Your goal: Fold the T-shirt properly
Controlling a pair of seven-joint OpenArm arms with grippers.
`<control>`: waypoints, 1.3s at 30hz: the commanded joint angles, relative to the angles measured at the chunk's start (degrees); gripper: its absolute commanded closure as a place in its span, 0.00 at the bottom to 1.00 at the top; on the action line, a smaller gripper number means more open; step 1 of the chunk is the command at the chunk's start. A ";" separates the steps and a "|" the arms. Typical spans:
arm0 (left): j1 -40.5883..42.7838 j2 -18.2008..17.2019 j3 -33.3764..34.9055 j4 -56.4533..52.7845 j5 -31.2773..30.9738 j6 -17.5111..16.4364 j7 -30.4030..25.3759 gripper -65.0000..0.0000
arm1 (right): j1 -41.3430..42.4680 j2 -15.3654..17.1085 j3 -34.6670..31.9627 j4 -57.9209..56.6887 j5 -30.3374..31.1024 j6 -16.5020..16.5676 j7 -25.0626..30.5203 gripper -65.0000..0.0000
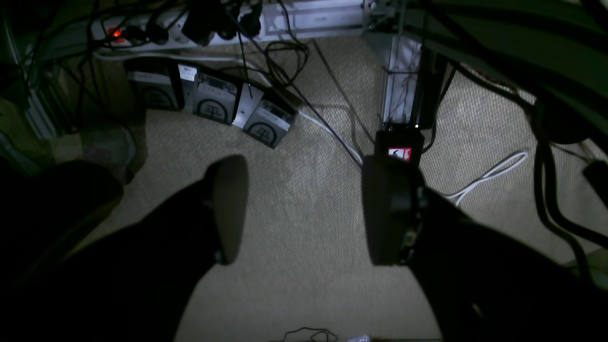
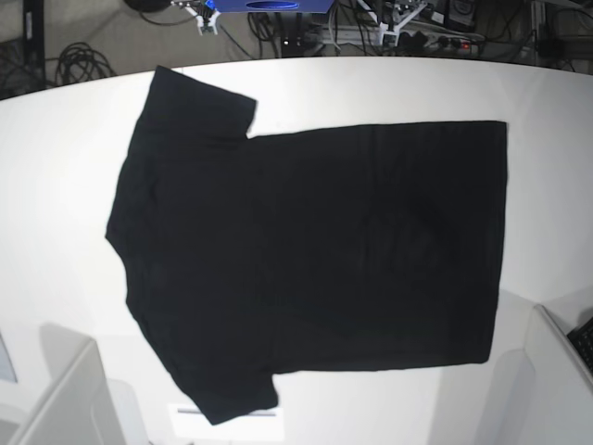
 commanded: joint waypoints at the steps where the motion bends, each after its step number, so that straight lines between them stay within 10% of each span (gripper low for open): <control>1: 0.48 0.07 -0.01 0.01 -0.12 0.25 0.10 0.50 | -0.72 0.34 0.38 0.94 -0.01 0.37 0.01 1.00; 7: 0.48 -0.02 -0.01 0.01 -0.12 0.25 0.10 1.00 | -2.13 0.96 -2.00 4.02 -0.10 0.55 0.01 1.00; 21: 3.11 -0.19 0.60 2.03 -0.03 0.25 -0.43 1.00 | -3.27 3.59 -3.49 4.37 0.16 0.55 0.10 1.00; 39: 27.47 -6.08 0.78 39.83 0.49 0.25 -0.34 1.00 | -21.12 4.47 8.38 31.97 0.16 0.63 -0.34 1.00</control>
